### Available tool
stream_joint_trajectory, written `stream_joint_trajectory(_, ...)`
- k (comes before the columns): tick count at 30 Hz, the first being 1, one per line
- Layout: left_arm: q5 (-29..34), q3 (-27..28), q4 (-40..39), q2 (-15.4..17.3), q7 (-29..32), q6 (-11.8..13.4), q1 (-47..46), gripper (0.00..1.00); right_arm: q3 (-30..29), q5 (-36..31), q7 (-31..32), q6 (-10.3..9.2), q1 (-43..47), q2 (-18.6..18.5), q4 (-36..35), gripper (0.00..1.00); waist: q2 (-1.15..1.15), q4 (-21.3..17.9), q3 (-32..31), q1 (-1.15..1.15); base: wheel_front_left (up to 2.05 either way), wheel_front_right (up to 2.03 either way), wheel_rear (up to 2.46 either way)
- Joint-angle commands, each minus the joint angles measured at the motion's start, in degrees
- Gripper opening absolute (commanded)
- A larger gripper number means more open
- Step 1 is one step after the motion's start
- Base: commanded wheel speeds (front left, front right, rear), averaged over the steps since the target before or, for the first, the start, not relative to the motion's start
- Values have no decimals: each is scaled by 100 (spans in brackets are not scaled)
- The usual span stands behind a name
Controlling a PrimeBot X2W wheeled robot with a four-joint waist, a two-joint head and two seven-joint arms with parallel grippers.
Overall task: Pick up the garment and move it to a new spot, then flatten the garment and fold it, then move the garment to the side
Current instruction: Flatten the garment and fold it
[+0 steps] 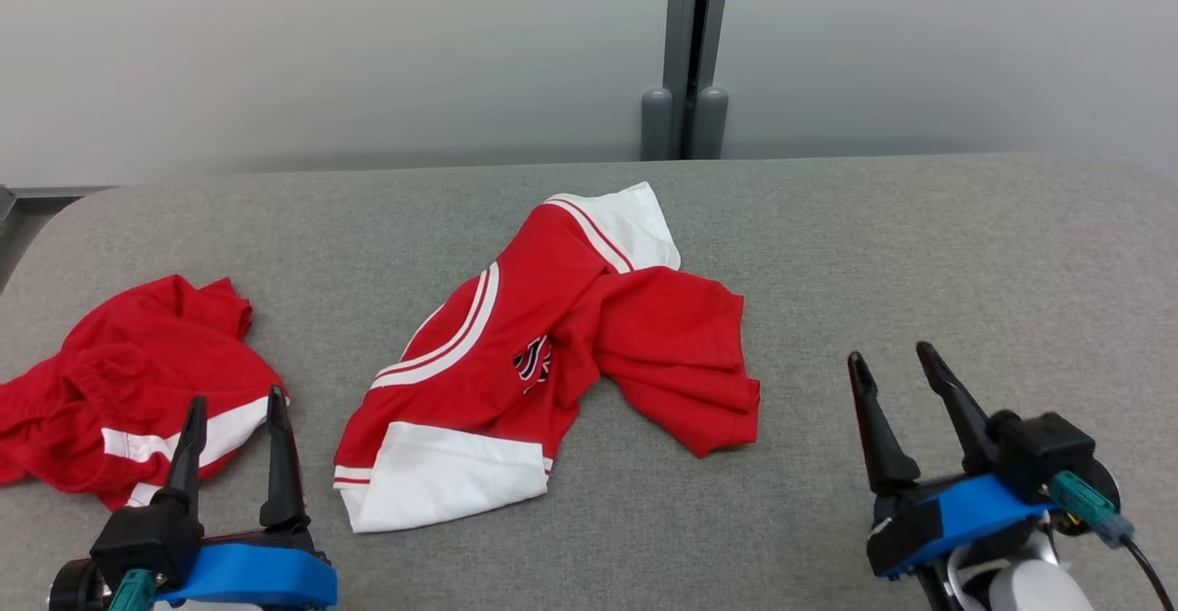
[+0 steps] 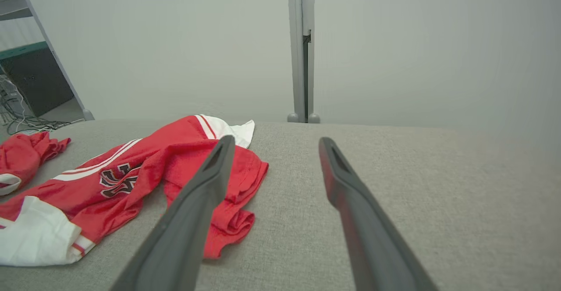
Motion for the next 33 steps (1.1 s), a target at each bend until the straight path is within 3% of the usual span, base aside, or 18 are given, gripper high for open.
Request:
stream_joint_trajectory(1, 35, 26, 18, -36, -28, -31, -119, 100, 87, -90, 44, 3, -176, -25, 65, 100, 0, 62, 53, 0, 0, 0, 0)
stream_joint_trajectory(15, 230, -10, 182, -432, -28, -273, -536, 100, 497, -486, 233, 3, -1446, -153, 1605, 100, 0, 720, 527, 0, 0, 0, 0)
stream_joint_trajectory(33, 499, 92, 415, -743, -27, -585, -891, 100, 297, -662, -259, 2, -2466, -249, 4133, 100, 0, 1252, 801, 0, 0, 0, 0)
